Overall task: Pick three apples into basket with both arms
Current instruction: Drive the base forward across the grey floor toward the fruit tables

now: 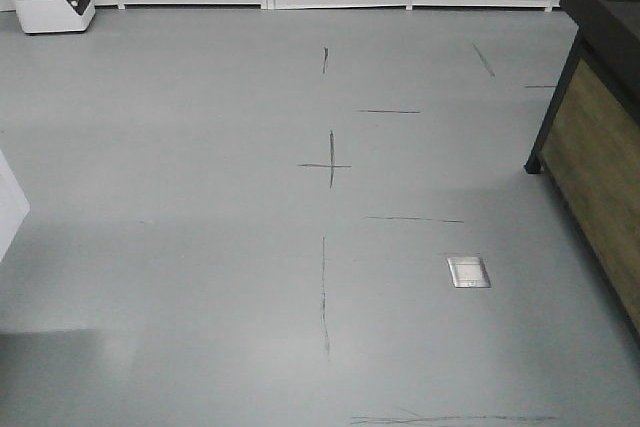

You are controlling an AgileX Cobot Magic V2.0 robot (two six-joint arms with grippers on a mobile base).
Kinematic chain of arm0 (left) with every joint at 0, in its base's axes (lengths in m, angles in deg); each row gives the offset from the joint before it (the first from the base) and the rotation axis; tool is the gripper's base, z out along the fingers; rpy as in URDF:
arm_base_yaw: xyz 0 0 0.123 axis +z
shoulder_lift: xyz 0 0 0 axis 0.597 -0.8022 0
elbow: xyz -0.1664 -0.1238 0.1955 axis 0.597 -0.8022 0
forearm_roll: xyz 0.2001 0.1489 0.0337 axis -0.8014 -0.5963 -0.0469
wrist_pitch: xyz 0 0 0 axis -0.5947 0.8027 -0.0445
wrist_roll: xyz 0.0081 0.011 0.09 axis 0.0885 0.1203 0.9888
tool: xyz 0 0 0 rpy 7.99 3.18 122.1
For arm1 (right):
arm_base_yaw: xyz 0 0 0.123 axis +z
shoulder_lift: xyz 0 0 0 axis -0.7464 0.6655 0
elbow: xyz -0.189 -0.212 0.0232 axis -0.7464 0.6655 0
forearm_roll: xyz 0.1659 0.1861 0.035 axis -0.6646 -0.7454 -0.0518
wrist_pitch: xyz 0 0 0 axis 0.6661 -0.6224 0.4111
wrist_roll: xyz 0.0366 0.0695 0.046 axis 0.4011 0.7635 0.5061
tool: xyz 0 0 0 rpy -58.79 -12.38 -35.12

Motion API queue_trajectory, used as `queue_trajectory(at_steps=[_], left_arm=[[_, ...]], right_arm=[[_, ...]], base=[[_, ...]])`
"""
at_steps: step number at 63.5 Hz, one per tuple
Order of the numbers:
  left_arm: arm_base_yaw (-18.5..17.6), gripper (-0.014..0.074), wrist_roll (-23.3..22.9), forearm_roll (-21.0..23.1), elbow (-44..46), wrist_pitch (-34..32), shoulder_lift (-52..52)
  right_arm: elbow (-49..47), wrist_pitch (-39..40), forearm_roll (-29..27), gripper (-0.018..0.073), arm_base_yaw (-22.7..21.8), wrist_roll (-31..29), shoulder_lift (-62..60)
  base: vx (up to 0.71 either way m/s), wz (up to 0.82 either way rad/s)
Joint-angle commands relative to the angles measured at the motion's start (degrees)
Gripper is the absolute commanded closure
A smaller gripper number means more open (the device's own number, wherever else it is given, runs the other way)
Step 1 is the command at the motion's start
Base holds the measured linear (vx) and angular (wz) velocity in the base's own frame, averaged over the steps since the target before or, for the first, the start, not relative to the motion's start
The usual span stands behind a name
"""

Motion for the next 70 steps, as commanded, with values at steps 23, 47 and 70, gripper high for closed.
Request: queue_trajectory(at_steps=[23,47,70], left_arm=[[0.1,0.0603,-0.5,0.4,-1.3,-4.5,0.8],[0.1,0.0603,-0.5,0.4,-1.3,-4.5,0.8],[0.1,0.0603,-0.5,0.4,-1.3,-4.5,0.8]], right_arm=[[0.8,4.2,0.3,0.0568,-0.3,0.0,-0.6],[0.8,4.2,0.3,0.0568,-0.3,0.0,-0.6],[0.8,4.2,0.3,0.0568,-0.3,0.0,-0.6]], base=[[0.14,-0.05],[0.16,-0.05],[0.18,-0.05]])
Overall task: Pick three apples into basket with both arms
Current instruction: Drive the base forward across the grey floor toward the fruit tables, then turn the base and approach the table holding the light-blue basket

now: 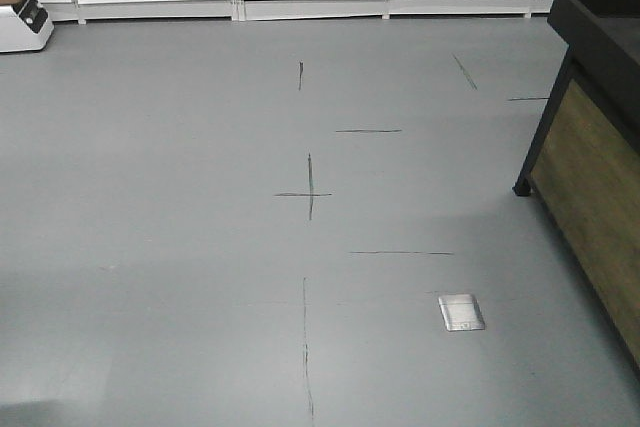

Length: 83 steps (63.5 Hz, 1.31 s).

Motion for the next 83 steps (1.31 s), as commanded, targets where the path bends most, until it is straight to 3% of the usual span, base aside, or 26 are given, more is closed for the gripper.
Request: queue_trajectory(at_steps=[1,83], left_arm=[[0.1,0.0603,-0.5,0.4,-1.3,-4.5,0.8],[0.1,0.0603,-0.5,0.4,-1.3,-4.5,0.8]], right_arm=[[0.8,4.2,0.3,0.0568,-0.3,0.0,-0.6],[0.8,4.2,0.3,0.0568,-0.3,0.0,-0.6]], base=[[0.18,-0.04],[0.18,-0.06]])
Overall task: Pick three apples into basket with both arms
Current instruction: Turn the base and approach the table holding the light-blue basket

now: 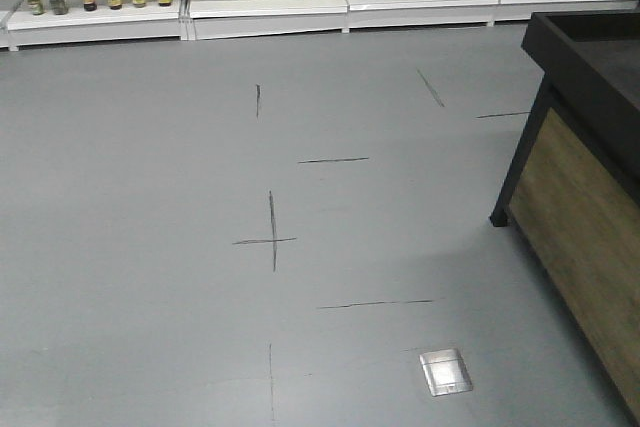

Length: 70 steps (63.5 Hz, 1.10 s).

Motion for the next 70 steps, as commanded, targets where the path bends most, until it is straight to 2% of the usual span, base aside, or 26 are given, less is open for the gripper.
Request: queue_trajectory(at_steps=[1,70], left_arm=[[0.1,0.0603,-0.5,0.4,-1.3,-4.5,0.8],[0.1,0.0603,-0.5,0.4,-1.3,-4.5,0.8]], right_arm=[[0.8,4.2,0.3,0.0568,-0.3,0.0,-0.6],[0.8,4.2,0.3,0.0568,-0.3,0.0,-0.6]], base=[[0.13,-0.29],[0.12,-0.49]])
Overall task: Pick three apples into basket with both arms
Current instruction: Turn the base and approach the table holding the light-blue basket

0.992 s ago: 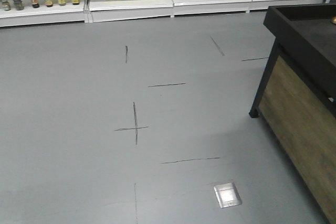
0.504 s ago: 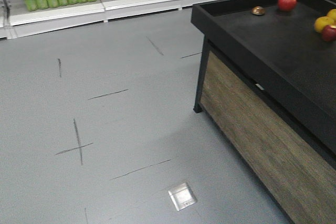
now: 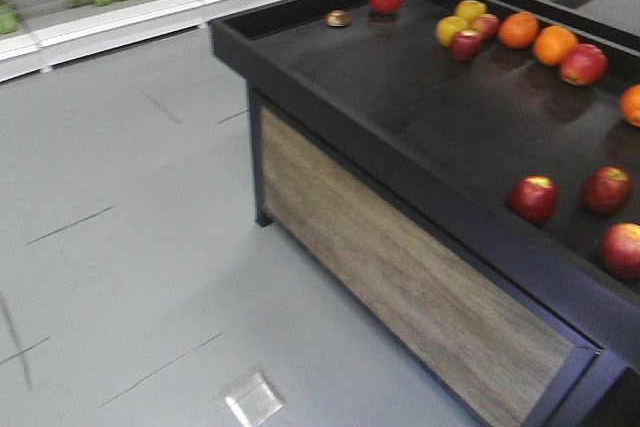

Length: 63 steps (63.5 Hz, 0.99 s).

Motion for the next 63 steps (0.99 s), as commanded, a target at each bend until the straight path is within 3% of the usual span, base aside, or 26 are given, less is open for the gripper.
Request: queue_trajectory(at_steps=[1,63], left_arm=[[0.1,0.0603,-0.5,0.4,-1.3,-4.5,0.8],[0.1,0.0603,-0.5,0.4,-1.3,-4.5,0.8]], right_arm=[[0.8,4.2,0.3,0.0568,-0.3,0.0,-0.6],[0.8,4.2,0.3,0.0568,-0.3,0.0,-0.6]], base=[[0.13,-0.51],[0.14,-0.54]])
